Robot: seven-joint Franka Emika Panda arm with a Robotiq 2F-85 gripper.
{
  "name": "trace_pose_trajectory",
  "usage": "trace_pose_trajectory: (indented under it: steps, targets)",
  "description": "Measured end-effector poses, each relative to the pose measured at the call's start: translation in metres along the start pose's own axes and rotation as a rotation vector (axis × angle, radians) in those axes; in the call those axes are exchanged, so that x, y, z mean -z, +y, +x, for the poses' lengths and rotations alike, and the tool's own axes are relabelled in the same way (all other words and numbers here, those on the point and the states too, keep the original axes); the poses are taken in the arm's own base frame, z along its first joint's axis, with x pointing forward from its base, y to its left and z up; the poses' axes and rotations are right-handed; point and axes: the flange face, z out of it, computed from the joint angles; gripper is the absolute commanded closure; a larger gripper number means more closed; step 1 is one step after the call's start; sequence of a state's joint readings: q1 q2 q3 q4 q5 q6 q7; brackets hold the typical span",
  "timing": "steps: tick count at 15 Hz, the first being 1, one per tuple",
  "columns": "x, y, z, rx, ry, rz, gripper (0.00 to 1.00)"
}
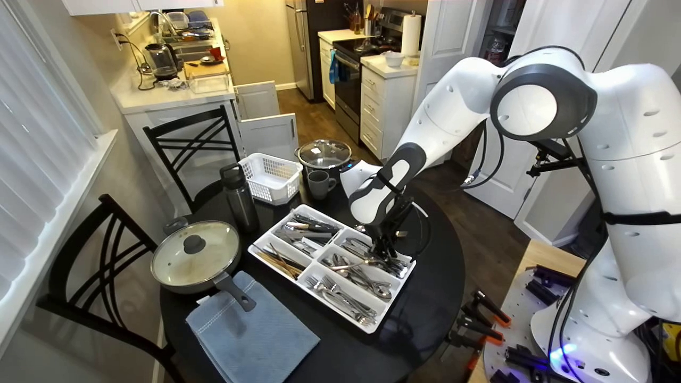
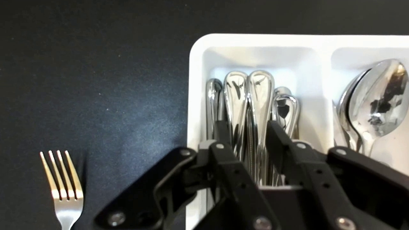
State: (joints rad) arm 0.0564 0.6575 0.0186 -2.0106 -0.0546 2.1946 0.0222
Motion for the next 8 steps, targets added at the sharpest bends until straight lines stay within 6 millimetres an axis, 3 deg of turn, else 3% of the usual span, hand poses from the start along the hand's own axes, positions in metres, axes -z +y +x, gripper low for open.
trace_pose_trajectory:
  steps: [2,3,5,8]
  targets:
    - [-0.003,0.0,0.004,0.001,0.003,0.0,0.19]
    - [-0.006,-0.001,0.006,0.001,0.004,0.0,0.64]
    - [-0.011,-0.004,0.009,0.008,0.001,-0.003,0.62]
    - [-0.011,-0.006,0.011,0.021,0.003,-0.021,0.81]
